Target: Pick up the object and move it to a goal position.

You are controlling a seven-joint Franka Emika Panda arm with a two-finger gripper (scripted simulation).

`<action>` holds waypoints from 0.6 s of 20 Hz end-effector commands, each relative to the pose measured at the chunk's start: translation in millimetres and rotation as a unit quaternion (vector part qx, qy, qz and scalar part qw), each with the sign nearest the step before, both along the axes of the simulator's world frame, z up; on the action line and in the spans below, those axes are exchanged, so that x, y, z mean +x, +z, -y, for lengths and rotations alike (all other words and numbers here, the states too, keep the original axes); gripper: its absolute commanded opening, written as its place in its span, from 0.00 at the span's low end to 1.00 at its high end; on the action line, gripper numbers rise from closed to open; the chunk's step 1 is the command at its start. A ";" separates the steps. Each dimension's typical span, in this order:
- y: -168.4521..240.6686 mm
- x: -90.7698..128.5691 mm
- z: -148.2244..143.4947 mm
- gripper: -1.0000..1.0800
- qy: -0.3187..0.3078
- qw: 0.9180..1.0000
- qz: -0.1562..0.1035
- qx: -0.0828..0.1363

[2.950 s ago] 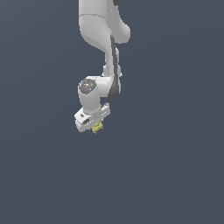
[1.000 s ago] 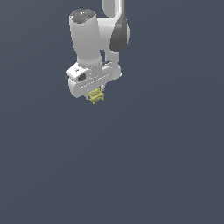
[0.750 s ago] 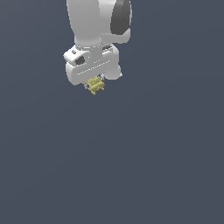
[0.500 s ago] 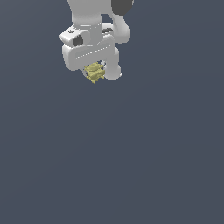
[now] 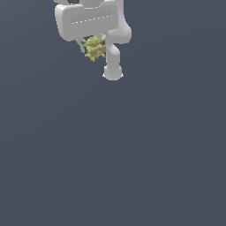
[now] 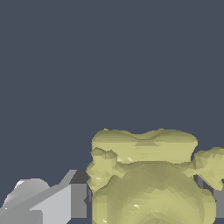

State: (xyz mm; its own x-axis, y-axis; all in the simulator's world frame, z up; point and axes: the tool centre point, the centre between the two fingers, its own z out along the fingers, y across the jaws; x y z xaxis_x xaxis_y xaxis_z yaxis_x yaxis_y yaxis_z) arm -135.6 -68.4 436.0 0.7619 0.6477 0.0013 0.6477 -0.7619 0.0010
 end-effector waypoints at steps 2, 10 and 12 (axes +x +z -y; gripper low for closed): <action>20.2 -3.3 -1.1 0.00 0.000 1.000 -0.001 0.000; 41.0 -5.3 -1.9 0.00 0.000 1.000 -0.001 0.000; 41.1 -4.9 -1.8 0.00 0.000 1.000 -0.001 0.000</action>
State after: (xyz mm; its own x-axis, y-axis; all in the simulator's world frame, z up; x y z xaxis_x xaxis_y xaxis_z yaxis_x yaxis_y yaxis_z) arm -140.7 -66.5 476.5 0.7622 0.6473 0.0006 0.6473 -0.7622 0.0006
